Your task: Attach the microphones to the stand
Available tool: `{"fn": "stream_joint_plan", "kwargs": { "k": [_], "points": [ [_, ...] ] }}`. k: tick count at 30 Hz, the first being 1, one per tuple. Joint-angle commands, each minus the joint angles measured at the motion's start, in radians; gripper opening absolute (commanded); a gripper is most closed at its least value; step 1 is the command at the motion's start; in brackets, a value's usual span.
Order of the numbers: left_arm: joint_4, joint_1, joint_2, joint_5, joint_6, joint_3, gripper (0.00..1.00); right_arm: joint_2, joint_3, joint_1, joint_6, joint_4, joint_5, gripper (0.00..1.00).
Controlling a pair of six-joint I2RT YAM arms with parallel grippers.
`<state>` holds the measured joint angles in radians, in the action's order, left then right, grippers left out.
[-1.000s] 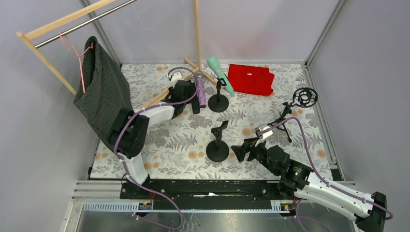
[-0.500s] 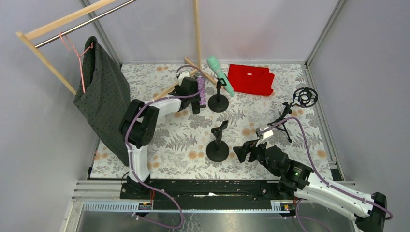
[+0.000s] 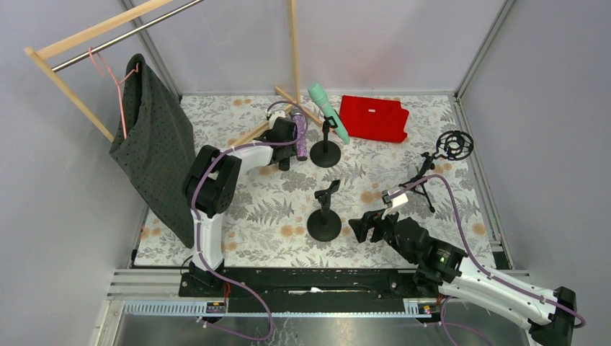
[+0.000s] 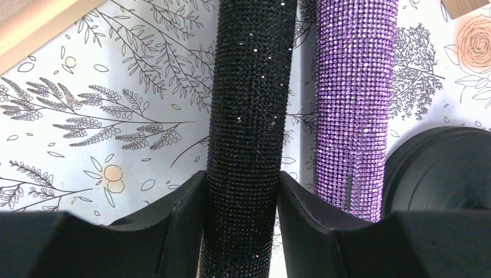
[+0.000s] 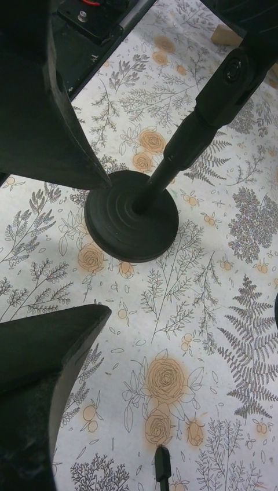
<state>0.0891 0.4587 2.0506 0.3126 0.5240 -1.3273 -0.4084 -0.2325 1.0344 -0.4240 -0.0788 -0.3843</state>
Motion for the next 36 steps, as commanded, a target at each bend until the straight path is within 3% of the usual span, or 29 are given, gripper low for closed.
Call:
{"fn": "stream_joint_plan", "kwargs": {
  "k": [1, 7, 21, 23, 29, 31, 36],
  "points": [
    [-0.023, -0.005, -0.044, 0.003, -0.004, 0.039, 0.45, 0.012, -0.032, 0.006, -0.018, 0.005, -0.039, 0.78],
    [-0.157, -0.001, -0.204, -0.042, 0.002, 0.212, 0.26, 0.020, -0.027, 0.006, -0.016, -0.005, -0.054, 0.78],
    [-0.321, 0.170, -0.741, -0.007, -0.026, 0.664, 0.07, 0.056, -0.067, 0.005, -0.088, -0.071, -0.155, 0.79],
    [-0.331, 0.177, -0.859, -0.023, -0.034, 0.727, 0.01, 0.058, -0.105, 0.006, -0.131, -0.111, -0.194, 0.79],
    [-0.351, 0.182, -1.219, -0.135, -0.094, 0.870, 0.00, 0.033, -0.244, 0.006, -0.157, -0.187, -0.208, 0.84],
    [-0.344, 0.182, -1.329, -0.191, -0.105, 0.894, 0.00, 0.002, -0.320, 0.006, -0.147, -0.218, -0.206, 0.99],
    [-0.348, 0.182, -1.476, -0.286, -0.111, 0.910, 0.00, -0.224, -0.614, 0.005, -0.141, -0.450, -0.200, 1.00]
  ]
}}
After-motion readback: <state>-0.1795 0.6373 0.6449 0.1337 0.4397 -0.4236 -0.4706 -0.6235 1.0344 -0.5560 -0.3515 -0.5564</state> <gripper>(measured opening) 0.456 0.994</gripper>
